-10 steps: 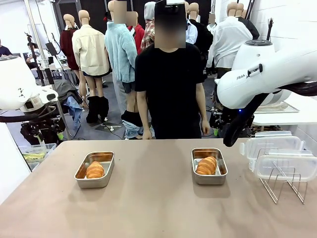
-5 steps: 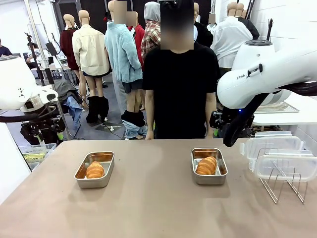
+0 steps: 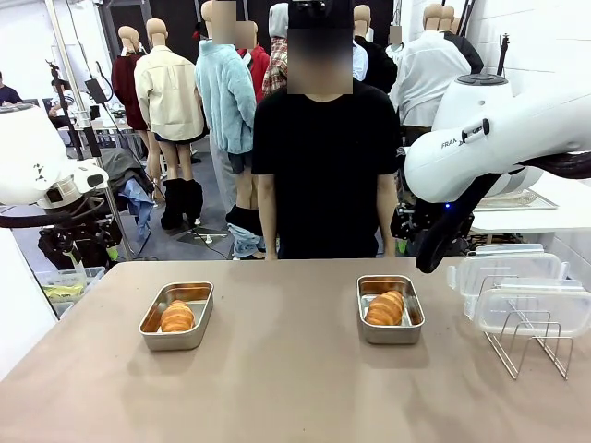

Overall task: Place the bread in airtight containers.
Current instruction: Pick up one Airtight Container lid and hand it to the human.

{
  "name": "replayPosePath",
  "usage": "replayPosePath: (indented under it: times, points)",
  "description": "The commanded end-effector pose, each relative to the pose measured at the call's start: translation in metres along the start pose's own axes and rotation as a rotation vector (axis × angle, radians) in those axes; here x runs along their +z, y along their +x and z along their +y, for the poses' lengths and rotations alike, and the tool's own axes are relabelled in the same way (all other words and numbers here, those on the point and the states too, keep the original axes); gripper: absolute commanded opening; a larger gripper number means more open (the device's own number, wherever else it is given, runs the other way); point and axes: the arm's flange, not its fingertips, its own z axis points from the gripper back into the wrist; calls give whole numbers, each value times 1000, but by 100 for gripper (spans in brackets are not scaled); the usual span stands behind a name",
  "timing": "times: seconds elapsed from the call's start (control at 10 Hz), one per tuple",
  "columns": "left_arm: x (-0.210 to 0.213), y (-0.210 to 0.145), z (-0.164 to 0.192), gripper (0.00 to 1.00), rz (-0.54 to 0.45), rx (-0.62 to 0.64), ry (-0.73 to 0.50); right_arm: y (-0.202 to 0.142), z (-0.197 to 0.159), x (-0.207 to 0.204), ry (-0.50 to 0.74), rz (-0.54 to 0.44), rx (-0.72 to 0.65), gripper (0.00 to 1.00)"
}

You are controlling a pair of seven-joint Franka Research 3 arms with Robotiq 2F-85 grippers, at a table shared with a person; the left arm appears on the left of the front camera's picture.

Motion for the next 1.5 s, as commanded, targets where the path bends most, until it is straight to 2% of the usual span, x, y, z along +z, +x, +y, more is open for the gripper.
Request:
replayPosePath:
  times: [0.0,1.1,1.2,1.4]
  points:
    - [0,0,0,82,2,0,0,-2,0,-2,8,-5,-5,90]
    - [0,0,0,82,2,0,0,0,0,0,0,0,0,90]
    - [0,0,0,82,2,0,0,-2,-6,10,14,-6,137,90]
    - [0,0,0,82,2,0,0,4,-28,30,-30,-35,262,90]
